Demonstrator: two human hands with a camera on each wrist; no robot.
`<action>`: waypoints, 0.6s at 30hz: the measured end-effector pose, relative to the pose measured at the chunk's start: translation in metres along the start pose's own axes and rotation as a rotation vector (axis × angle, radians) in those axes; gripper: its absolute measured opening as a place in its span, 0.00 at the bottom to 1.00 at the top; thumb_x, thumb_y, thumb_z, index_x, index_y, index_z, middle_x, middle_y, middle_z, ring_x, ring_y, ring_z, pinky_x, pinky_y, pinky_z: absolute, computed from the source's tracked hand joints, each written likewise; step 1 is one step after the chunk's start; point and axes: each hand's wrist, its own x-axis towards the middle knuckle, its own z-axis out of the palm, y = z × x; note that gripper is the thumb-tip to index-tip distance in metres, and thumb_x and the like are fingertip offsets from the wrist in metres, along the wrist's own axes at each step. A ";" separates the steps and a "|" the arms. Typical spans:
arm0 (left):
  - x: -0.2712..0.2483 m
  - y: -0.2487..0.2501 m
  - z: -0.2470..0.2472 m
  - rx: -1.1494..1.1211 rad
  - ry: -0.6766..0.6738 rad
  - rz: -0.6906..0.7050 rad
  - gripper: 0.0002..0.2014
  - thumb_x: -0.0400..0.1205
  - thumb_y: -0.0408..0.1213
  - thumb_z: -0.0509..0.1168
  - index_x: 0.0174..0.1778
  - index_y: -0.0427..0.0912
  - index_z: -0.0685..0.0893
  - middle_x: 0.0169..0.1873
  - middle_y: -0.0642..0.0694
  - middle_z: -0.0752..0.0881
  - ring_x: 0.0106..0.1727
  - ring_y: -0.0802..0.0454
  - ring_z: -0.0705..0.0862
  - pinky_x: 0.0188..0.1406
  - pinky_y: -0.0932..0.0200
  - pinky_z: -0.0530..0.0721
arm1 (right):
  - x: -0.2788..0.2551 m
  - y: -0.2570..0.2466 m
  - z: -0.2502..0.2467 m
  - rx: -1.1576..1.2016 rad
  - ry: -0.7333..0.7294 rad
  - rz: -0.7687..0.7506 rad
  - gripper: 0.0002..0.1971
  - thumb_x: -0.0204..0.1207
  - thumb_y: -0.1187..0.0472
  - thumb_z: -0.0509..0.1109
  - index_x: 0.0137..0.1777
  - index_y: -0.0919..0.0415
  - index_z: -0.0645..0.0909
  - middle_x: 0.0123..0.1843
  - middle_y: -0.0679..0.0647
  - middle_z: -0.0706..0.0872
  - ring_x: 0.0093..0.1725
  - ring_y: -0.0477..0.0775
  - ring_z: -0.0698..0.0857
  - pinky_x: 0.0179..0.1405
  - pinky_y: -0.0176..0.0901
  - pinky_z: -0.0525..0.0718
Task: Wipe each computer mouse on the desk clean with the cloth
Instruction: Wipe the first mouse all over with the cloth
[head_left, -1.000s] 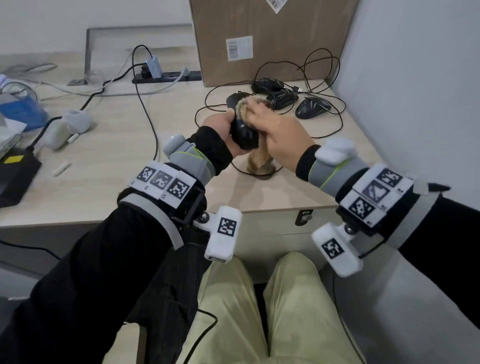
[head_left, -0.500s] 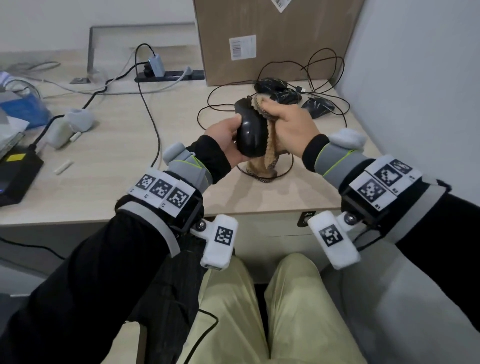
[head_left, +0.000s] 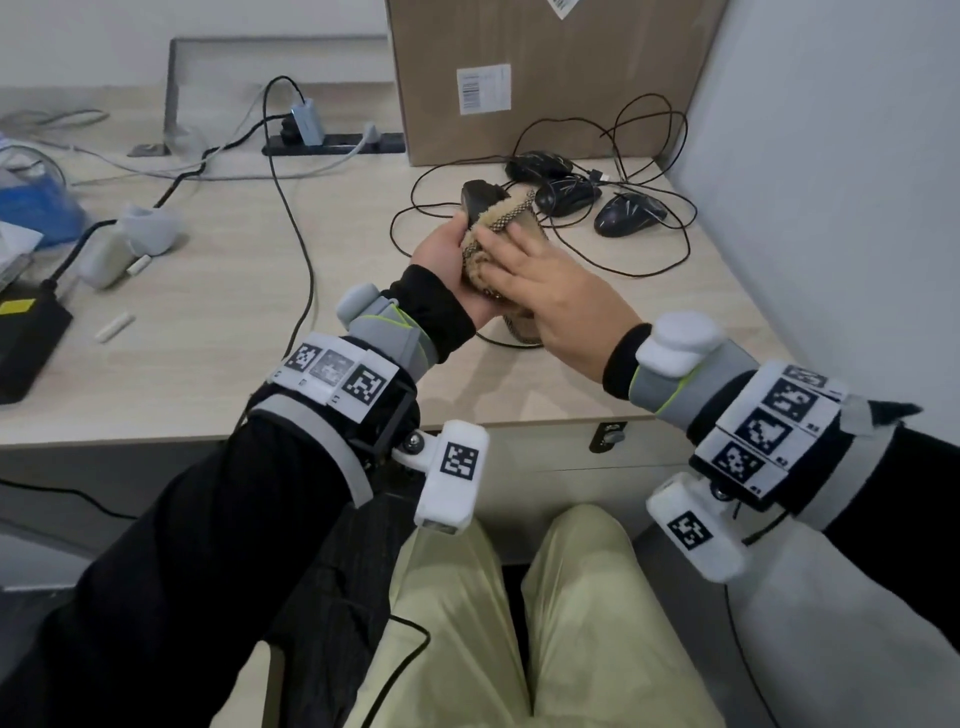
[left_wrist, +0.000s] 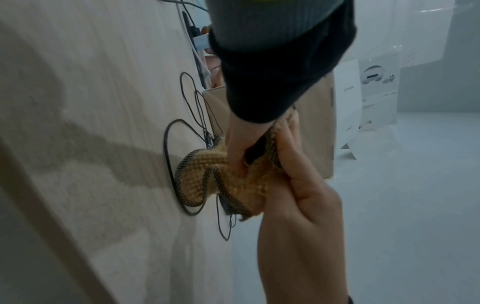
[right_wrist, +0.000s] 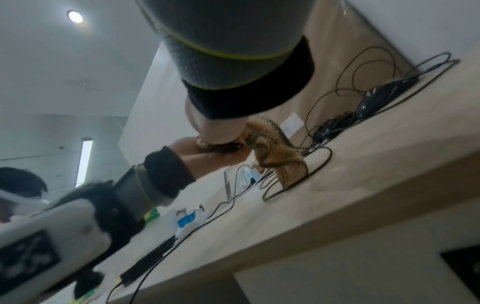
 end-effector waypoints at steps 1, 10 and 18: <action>0.000 -0.002 -0.001 0.037 -0.012 -0.018 0.22 0.88 0.51 0.44 0.50 0.44 0.80 0.48 0.46 0.83 0.51 0.47 0.82 0.54 0.48 0.79 | 0.003 0.005 -0.004 0.021 0.001 0.069 0.28 0.71 0.74 0.49 0.71 0.69 0.74 0.76 0.67 0.70 0.75 0.72 0.68 0.74 0.59 0.67; -0.003 -0.013 -0.004 0.043 0.091 -0.071 0.14 0.86 0.49 0.51 0.50 0.47 0.79 0.44 0.44 0.83 0.44 0.47 0.82 0.41 0.55 0.81 | 0.002 0.007 -0.019 0.220 -0.033 0.263 0.33 0.67 0.76 0.51 0.75 0.63 0.70 0.79 0.61 0.66 0.79 0.57 0.65 0.76 0.33 0.54; -0.012 -0.019 0.004 0.175 0.021 -0.100 0.13 0.87 0.47 0.52 0.49 0.45 0.79 0.44 0.42 0.83 0.44 0.47 0.82 0.38 0.57 0.85 | 0.013 0.041 -0.031 0.306 0.067 0.517 0.30 0.71 0.79 0.51 0.74 0.65 0.71 0.75 0.61 0.73 0.78 0.53 0.69 0.72 0.23 0.54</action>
